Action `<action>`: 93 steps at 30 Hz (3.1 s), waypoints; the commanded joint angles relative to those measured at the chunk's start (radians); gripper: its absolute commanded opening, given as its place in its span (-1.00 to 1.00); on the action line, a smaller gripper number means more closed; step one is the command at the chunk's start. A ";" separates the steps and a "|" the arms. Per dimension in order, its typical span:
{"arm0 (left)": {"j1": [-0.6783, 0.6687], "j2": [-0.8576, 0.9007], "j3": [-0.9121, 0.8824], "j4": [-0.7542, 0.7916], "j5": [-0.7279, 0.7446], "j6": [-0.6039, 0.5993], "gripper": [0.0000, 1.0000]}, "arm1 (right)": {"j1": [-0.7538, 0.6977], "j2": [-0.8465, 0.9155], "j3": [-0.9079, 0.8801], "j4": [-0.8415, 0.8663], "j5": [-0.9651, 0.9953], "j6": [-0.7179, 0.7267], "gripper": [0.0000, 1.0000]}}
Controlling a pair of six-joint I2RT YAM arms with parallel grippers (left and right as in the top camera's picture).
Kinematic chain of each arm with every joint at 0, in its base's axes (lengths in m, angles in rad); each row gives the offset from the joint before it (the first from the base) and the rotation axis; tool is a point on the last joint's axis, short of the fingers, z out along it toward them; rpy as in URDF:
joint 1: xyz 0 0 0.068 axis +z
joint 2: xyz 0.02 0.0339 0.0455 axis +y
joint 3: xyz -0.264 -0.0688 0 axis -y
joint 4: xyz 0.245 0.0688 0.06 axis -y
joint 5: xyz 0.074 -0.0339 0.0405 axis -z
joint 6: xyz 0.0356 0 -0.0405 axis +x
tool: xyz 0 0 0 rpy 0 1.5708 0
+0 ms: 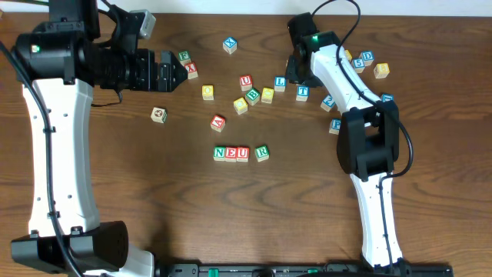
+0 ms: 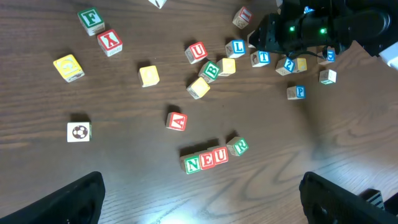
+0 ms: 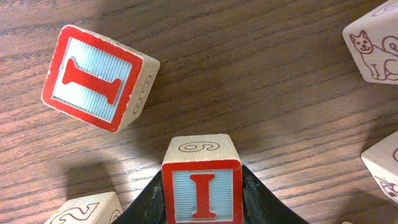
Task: Spell out NEURIPS
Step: 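Close the right gripper on the red I block, then carry the red I block forward to the right of the R block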
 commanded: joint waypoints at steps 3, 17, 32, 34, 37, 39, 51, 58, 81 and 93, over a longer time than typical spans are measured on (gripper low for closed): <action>0.003 -0.008 0.016 -0.003 0.009 0.014 0.96 | 0.011 0.011 -0.008 0.001 0.006 -0.037 -0.41; 0.003 -0.008 0.016 -0.003 0.009 0.014 0.96 | 0.011 0.011 -0.008 0.023 0.021 -0.056 -0.21; 0.003 -0.008 0.016 -0.003 0.009 0.014 0.96 | 0.011 0.011 -0.008 0.029 0.020 -0.056 -0.45; 0.003 -0.008 0.016 -0.003 0.009 0.014 0.96 | 0.011 0.011 -0.008 0.028 0.020 -0.060 -0.49; 0.003 -0.008 0.016 -0.003 0.009 0.014 0.96 | 0.011 0.011 -0.008 0.025 0.020 -0.063 -0.52; 0.003 -0.008 0.016 -0.003 0.009 0.014 0.96 | 0.011 0.011 -0.008 0.024 0.020 -0.064 -0.52; 0.003 -0.008 0.016 -0.003 0.009 0.014 0.96 | 0.011 0.000 -0.007 0.009 0.019 -0.086 -0.55; 0.003 -0.008 0.016 -0.003 0.009 0.014 0.96 | 0.011 -0.082 -0.003 0.007 0.017 -0.118 -0.56; 0.003 -0.008 0.016 -0.003 0.009 0.014 0.96 | 0.067 -0.415 -0.012 -0.465 -0.040 -0.149 -0.79; 0.003 -0.008 0.016 -0.003 0.009 0.014 0.96 | 0.200 -0.415 -0.204 -0.395 -0.041 -0.148 -0.97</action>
